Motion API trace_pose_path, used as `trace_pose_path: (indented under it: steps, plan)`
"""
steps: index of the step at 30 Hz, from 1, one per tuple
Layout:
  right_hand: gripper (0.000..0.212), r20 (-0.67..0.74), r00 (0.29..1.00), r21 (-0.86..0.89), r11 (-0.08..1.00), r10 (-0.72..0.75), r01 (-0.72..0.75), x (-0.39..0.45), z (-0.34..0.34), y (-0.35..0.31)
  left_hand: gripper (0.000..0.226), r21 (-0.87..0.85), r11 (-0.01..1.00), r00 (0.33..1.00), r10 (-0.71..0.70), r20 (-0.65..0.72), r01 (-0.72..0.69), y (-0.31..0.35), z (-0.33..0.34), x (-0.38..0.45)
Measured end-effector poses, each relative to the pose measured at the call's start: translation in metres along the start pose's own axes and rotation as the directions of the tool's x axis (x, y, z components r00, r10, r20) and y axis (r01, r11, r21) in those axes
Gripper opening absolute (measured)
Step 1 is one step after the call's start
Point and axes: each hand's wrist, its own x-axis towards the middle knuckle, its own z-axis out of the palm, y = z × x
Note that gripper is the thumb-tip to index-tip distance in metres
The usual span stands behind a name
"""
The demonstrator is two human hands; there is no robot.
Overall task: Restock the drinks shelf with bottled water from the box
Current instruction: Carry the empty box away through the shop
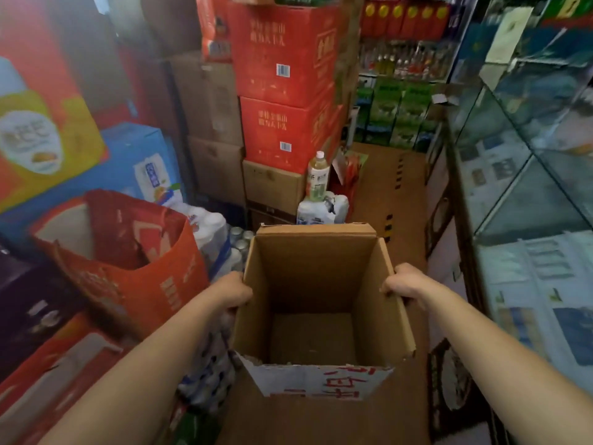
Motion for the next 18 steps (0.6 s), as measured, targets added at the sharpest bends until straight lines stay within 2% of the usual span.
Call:
trace_pose_path:
  steps: [3, 7, 13, 15, 18]
  plan:
    - [0.031, 0.036, 0.999, -0.045, 0.999, -0.010, 0.011, 0.064, -0.014, -0.021, 0.035, -0.024, 0.998, 0.998, -0.060, 0.003, 0.060, 0.017, 0.000, 0.044]
    - [0.026, 0.103, 0.994, -0.156, 0.987, -0.028, 0.044, 0.157, -0.023, -0.049, 0.027, -0.118, 0.984, 0.990, -0.137, -0.006, 0.136, 0.026, 0.016, 0.106]
    - [0.025, 0.274, 0.955, -0.370, 0.903, -0.117, 0.217, 0.294, -0.011, -0.098, 0.027, -0.334, 0.897, 0.949, -0.316, -0.023, 0.290, 0.020, 0.052, 0.178]
    - [0.023, 0.323, 0.935, -0.400, 0.875, -0.144, 0.272, 0.337, -0.001, -0.113, 0.034, -0.360, 0.879, 0.933, -0.354, -0.056, 0.312, 0.017, 0.065, 0.201]
    - [0.018, 0.390, 0.906, -0.471, 0.810, -0.164, 0.349, 0.381, 0.015, -0.132, 0.029, -0.418, 0.841, 0.902, -0.419, -0.103, 0.342, 0.009, 0.087, 0.226]
